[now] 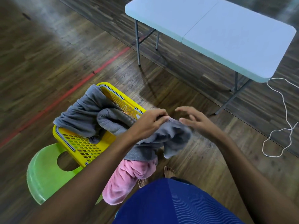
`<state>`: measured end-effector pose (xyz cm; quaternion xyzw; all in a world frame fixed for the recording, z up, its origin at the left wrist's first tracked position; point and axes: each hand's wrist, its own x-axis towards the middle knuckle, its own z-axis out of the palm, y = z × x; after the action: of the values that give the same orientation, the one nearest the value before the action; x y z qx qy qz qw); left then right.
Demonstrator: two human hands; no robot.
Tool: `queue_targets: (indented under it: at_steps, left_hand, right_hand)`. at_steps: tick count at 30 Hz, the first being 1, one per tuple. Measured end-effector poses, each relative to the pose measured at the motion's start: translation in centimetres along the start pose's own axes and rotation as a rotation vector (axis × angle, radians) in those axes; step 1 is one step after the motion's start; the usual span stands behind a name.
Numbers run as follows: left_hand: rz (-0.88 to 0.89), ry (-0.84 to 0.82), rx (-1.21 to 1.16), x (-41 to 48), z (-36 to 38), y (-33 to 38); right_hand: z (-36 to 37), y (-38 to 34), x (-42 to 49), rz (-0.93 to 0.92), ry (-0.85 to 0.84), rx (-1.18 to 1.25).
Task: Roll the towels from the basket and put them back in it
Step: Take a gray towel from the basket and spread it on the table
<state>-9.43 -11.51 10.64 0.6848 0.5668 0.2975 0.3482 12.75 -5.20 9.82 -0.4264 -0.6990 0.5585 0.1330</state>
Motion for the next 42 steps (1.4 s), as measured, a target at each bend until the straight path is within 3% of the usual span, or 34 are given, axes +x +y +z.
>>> queue_targets:
  at_steps: [3,8,18,23,29,33,38,42]
  left_hand:
    - [-0.005,-0.004,-0.022,0.4,0.2,0.7]
    - [-0.045,-0.036,-0.070,-0.6,-0.9,-0.3]
    - [-0.258,-0.006,-0.053,-5.6,-3.5,-6.9]
    - [-0.112,0.027,-0.013,-3.3,-4.2,-2.7]
    - [0.060,-0.036,0.026,0.7,-4.2,2.7]
    - [0.051,-0.061,0.052,1.3,-5.0,2.5]
    - [-0.004,-0.131,0.037,0.2,-6.2,0.1]
    - [-0.057,0.053,-0.171,-0.1,-6.4,-0.9]
  right_hand:
    - [1.8,-1.7,0.3,-0.026,-0.073,0.071]
    - [2.0,-3.0,0.2,-0.131,0.027,0.084]
    - [-2.1,-0.6,-1.2,-0.084,0.244,0.090]
    - [-1.1,0.3,-0.4,0.046,0.189,0.045]
    - [2.3,-3.3,1.0,-0.080,-0.014,0.053]
    - [2.7,-4.5,1.2,-0.201,0.036,0.099]
    - [0.3,-4.6,-0.1,-0.215,0.151,0.139]
    - [-0.4,-3.6,-0.5,-0.185,0.195,0.152]
